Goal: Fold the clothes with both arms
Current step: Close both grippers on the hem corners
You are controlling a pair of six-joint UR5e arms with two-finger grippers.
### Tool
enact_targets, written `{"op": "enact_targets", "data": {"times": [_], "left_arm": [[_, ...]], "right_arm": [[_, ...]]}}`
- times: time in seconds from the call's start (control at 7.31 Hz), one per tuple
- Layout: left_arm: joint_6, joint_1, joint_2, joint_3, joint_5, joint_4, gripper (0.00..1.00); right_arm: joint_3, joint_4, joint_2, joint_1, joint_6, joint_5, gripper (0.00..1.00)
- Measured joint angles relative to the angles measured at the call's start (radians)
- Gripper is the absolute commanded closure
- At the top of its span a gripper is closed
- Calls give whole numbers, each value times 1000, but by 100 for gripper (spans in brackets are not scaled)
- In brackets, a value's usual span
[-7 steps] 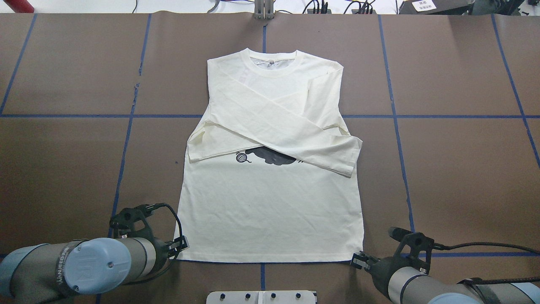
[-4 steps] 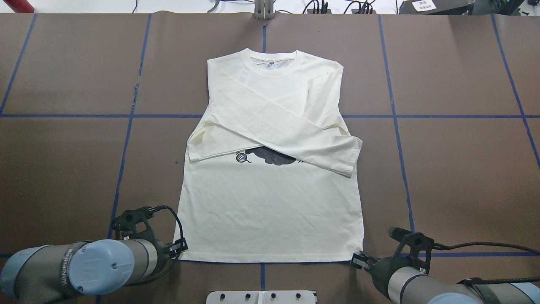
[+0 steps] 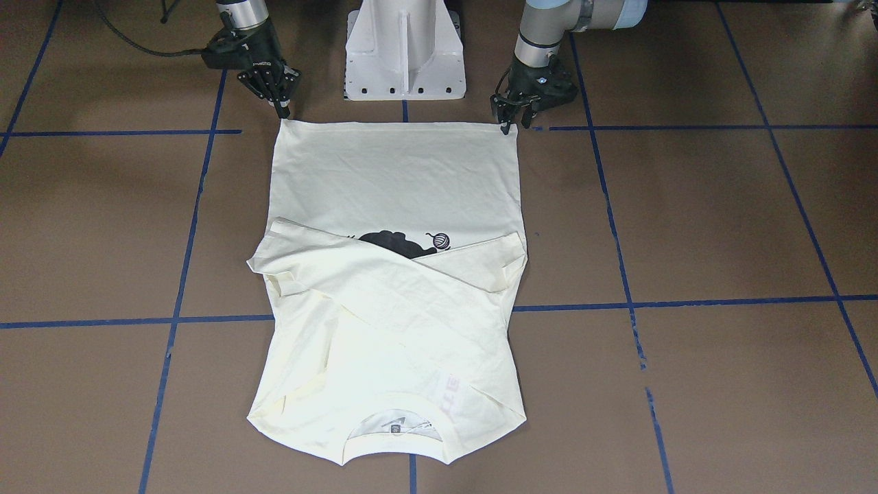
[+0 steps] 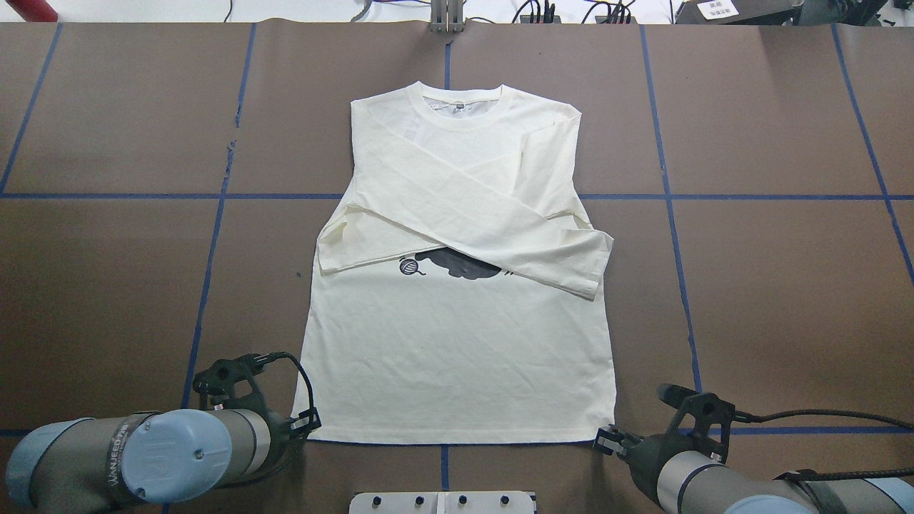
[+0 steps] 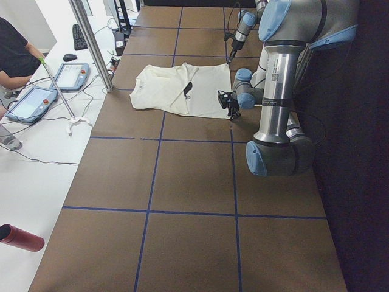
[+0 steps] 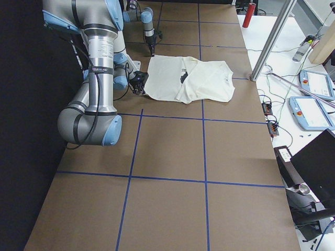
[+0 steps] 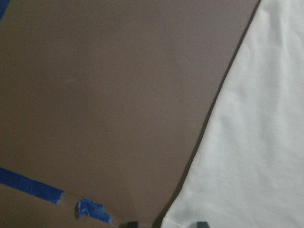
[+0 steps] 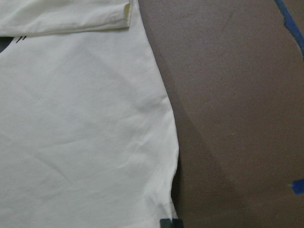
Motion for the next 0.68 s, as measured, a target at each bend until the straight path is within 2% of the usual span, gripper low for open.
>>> {"op": "enact_targets", "data": {"times": [0.41, 0.68], "left_arm": [[-1, 1, -9, -14, -4, 2, 100], [-1, -3, -7, -73, -5, 9, 100]], "right_arm": [[1, 1, 2, -2, 1, -1, 100], [25, 1, 3, -2, 1, 7, 100]]}}
